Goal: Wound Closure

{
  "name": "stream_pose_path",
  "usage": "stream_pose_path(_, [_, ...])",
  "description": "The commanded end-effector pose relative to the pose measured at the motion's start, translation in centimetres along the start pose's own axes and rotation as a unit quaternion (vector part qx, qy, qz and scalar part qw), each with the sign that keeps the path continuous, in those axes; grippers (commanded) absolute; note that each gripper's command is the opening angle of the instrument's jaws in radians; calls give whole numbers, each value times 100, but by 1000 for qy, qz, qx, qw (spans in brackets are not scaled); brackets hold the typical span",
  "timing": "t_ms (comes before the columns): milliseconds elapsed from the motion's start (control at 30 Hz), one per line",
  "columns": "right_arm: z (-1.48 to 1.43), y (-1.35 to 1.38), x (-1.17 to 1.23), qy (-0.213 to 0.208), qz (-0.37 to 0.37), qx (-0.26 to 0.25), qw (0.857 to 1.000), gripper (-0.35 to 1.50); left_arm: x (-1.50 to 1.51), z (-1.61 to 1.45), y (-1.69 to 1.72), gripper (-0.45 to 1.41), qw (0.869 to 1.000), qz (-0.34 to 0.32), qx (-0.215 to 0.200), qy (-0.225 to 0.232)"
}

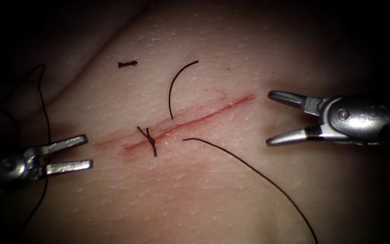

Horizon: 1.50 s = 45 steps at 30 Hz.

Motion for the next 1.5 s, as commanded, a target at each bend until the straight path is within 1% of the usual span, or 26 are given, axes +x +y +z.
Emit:
stream_pose_path(33, [8,-5,-3,1,1,1,1000,65,-5,5,6,25,1000,-1,-1,0])
stream_pose_path(67, [7,-6,-2,1,1,1,1000,65,-5,5,6,25,1000,-1,-1,0])
stream_pose_path(133, [6,-8,-1,1,1,2,1000,72,-3,7,7,29,1000,-2,1,-1])
stream_pose_path(233, [5,-11,-1,2,0,3,1000,72,-2,8,9,30,1000,-2,1,-4])
stream_pose_path(267, [4,-12,-1,2,0,3,1000,74,1,10,12,30,1000,1,2,-12])
stream_pose_path(400, [2,-11,-1,2,0,4,1000,74,8,17,19,34,999,30,11,-24])
stream_pose_path(500, [1,-12,-1,1,0,4,1000,74,14,27,25,37,997,66,29,-36])
stream_pose_path(600, [-1,-12,0,1,0,5,1000,74,19,41,30,42,994,90,47,-49])
stream_pose_path(633, [-1,-12,0,1,0,5,1000,74,19,41,30,42,994,90,47,-49])
stream_pose_path(767, [-5,-6,3,-1,0,4,1000,74,25,61,38,44,990,114,58,-60])
stream_pose_path(833, [-9,-3,5,-2,-1,4,1000,74,28,78,49,44,986,138,64,-70])
stream_pose_path(967, [-14,0,5,-5,-3,3,1000,74,26,100,63,44,981,158,72,-81])
stream_pose_path(1000, [-17,3,4,-11,-6,1,1000,74,24,111,70,44,979,169,74,-88])
stream_pose_path(1067, [-19,5,3,-12,-5,-1,1000,74,23,116,72,44,978,173,75,-91])
stream_pose_path(1100, [-23,9,2,-14,-4,-3,1000,74,20,127,77,44,975,185,80,-95])
stream_pose_path(1133, [-23,9,2,-14,-4,-3,1000,74,20,127,77,44,975,185,80,-95])
stream_pose_path(1200, [-27,14,1,-15,-6,-7,1000,74,18,136,81,44,972,195,84,-98])
stream_pose_path(1233, [-30,17,1,-18,-5,-10,1000,74,16,147,85,44,968,210,89,-102])
stream_pose_path(1267, [-30,17,1,-18,-5,-10,1000,74,16,147,85,44,968,210,89,-102])
stream_pose_path(1300, [-33,18,1,-16,-4,-11,1000,74,11,161,92,44,963,227,94,-108])
stream_pose_path(1433, [-33,18,1,-16,-7,-11,1000,74,3,178,99,44,955,250,98,-123])
stream_pose_path(1500, [-33,19,1,-16,-7,-11,1000,77,-4,190,105,44,950,264,99,-132])
